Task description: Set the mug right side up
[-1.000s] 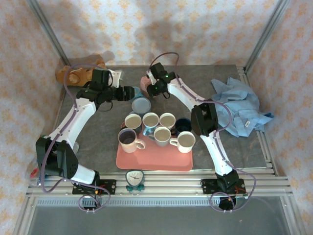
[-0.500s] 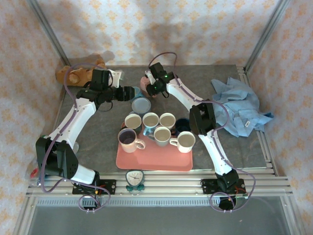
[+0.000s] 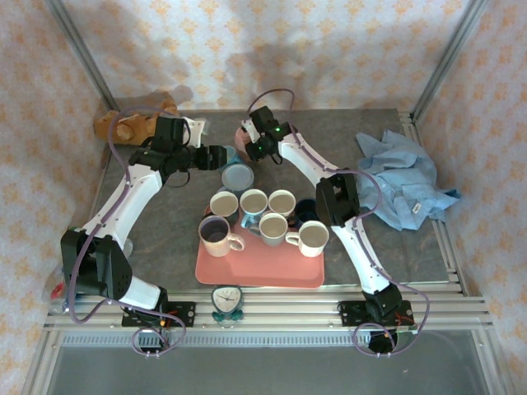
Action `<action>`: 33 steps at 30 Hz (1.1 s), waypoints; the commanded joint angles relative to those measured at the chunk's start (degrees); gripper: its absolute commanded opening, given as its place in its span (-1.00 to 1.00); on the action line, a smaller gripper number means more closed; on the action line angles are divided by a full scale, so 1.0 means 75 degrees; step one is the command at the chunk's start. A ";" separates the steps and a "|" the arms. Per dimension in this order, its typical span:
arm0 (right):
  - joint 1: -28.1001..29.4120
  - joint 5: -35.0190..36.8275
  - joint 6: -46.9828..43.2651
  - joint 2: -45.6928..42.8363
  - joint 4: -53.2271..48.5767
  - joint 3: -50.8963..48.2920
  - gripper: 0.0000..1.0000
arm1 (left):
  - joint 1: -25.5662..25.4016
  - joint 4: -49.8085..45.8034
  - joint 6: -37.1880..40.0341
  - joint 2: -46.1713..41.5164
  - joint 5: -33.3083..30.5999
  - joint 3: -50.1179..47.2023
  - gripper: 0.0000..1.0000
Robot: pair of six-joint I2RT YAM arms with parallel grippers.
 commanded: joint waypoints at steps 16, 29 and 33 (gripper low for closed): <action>-0.0042 0.0012 -0.0021 -0.0966 0.0687 -0.0723 -1.00 | 0.0126 0.0067 -0.0051 -0.0002 0.0301 -0.0008 0.34; -0.0041 0.0051 0.0497 -0.2980 0.1943 -0.2739 -1.00 | 0.0127 0.0465 -0.0399 -0.0273 0.0542 -0.0194 0.34; -0.0043 0.0037 0.0833 -0.4101 0.2647 -0.3869 -1.00 | 0.0124 0.0665 -0.0513 -0.0394 0.0653 -0.0271 0.34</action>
